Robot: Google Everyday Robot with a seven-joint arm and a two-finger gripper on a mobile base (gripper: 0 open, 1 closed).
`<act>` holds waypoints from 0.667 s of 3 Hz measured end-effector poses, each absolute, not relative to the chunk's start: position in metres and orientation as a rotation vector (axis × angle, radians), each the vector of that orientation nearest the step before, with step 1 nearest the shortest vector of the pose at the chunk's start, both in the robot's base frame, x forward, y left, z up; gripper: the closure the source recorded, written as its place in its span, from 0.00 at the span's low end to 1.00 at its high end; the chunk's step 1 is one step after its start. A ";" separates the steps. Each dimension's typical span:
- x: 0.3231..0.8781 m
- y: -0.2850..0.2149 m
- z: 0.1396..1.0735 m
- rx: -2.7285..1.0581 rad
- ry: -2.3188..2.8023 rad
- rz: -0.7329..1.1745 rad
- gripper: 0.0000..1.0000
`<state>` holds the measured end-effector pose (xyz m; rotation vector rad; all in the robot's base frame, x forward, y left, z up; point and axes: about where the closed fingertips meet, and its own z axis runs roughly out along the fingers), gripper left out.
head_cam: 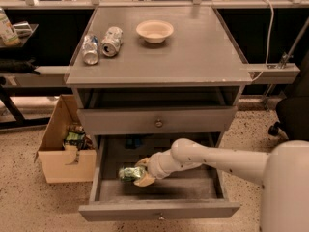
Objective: Pick green can from middle drawer and place on counter
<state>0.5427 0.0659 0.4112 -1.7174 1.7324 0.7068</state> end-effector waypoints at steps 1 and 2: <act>0.536 0.042 0.459 -1.645 1.580 0.731 1.00; 0.530 0.001 0.513 -1.625 1.413 0.736 1.00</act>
Offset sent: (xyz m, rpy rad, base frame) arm -0.0103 -0.1088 0.1590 0.3375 -0.2737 0.0919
